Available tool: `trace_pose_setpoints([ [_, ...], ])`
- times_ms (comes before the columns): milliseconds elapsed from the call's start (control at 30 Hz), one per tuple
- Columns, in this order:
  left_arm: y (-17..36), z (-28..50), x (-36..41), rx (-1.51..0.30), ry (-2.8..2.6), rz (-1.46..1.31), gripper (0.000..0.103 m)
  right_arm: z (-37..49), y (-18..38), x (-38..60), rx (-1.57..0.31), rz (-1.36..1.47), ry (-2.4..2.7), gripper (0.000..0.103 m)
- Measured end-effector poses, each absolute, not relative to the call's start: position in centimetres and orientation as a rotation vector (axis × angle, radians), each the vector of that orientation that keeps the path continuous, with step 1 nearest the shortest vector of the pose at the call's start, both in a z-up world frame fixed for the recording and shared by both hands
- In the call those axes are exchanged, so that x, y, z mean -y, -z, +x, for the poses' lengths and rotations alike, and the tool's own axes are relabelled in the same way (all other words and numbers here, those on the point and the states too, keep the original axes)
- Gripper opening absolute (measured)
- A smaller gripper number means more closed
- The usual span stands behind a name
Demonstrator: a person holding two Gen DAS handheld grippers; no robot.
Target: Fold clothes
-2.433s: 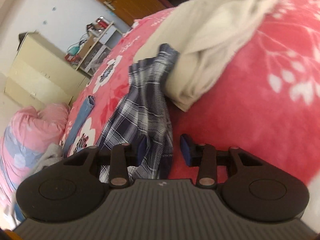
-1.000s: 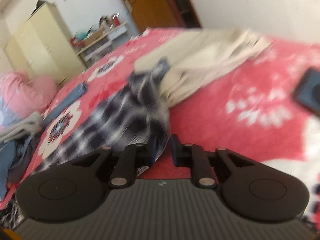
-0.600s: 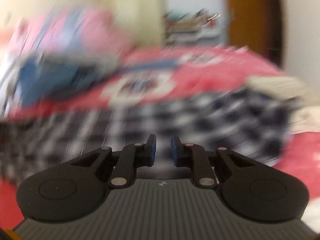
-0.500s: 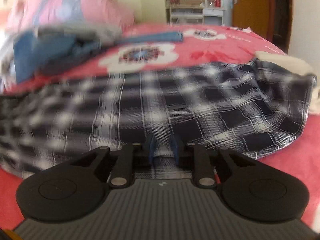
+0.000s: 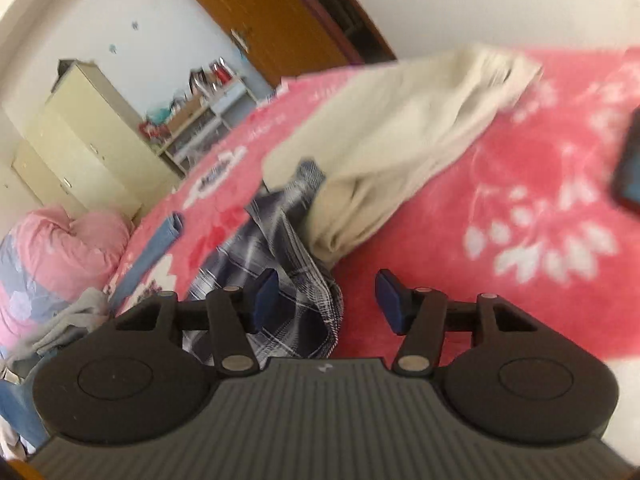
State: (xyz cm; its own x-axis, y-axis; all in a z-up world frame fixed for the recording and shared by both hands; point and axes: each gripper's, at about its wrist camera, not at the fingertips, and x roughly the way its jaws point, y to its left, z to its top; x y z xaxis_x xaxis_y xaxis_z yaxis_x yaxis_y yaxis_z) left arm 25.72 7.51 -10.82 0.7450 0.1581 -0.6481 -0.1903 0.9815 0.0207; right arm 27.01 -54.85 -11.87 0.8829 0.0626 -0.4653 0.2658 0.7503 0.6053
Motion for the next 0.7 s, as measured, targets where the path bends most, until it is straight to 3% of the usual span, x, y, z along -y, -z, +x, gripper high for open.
trace_pose_setpoints([
  [133,10.8,25.7,-7.5,-0.705,-0.191,-0.048,0.103,28.2,12.4,54.4,-0.457,0.742,0.095,0.053],
  [200,10.8,25.7,-7.5,-0.704,-0.191,-0.047,0.103,28.3,12.6,54.4,-0.460,0.763,0.090,0.034],
  [233,10.8,25.7,-7.5,-0.704,-0.191,-0.048,0.103,28.3,12.6,54.4,-0.457,0.775,0.089,0.018],
  [300,10.8,25.7,-7.5,-0.704,-0.191,-0.048,0.103,28.1,12.6,54.4,-0.443,0.805,0.090,0.006],
  [500,10.8,25.7,-7.5,-0.704,-0.190,-0.049,0.103,27.1,10.5,53.3,-0.374,0.855,0.041,0.003],
  [700,10.1,25.4,-8.1,-0.701,-0.171,-0.089,0.103,27.5,2.7,46.1,-0.323,0.711,-0.168,0.003],
])
